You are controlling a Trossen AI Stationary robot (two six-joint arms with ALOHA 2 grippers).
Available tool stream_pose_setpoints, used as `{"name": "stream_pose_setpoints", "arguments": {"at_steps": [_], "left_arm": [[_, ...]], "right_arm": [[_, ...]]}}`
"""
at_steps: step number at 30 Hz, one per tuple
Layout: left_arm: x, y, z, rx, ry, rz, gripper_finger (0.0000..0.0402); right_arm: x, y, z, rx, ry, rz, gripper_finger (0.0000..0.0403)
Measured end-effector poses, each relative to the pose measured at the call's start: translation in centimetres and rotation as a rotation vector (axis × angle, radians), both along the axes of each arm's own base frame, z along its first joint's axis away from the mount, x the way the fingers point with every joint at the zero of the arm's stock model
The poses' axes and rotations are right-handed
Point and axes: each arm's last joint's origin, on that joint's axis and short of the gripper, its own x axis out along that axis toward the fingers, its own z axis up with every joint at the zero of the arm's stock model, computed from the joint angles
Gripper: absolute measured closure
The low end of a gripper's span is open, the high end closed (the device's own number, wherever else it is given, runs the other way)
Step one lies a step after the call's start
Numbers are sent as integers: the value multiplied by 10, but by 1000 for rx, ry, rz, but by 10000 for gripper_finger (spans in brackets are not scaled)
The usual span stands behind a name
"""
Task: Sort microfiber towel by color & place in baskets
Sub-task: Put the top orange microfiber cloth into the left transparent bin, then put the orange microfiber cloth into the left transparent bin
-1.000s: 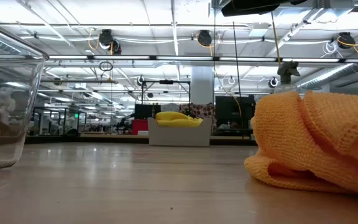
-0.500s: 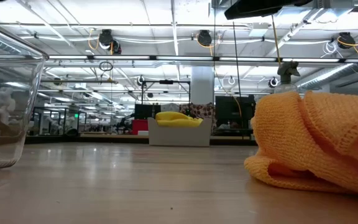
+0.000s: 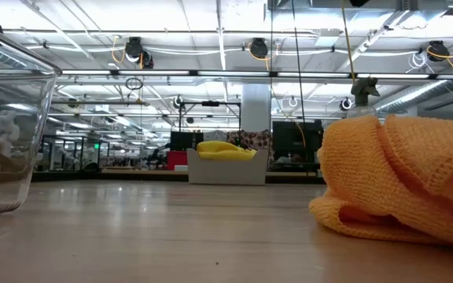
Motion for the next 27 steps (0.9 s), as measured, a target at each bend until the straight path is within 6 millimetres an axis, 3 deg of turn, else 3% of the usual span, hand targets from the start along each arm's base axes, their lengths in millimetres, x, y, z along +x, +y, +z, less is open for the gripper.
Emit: {"name": "stream_pose_setpoints", "arguments": {"at_steps": [6,16,21,27], "left_arm": [[0,1,9,-44,-11,23,343],[-4,8,42,-164,-67,43,202],[-7,11,55,-188,-117,9,169],[-1,12,61,-97,-286,-4,167]], "right_arm": [[3,17,1,0,158,20,193],[43,42,-22,-132,457,25,158],[68,39,-41,-175,647,-8,111],[87,25,-69,-159,801,-44,84]]}}
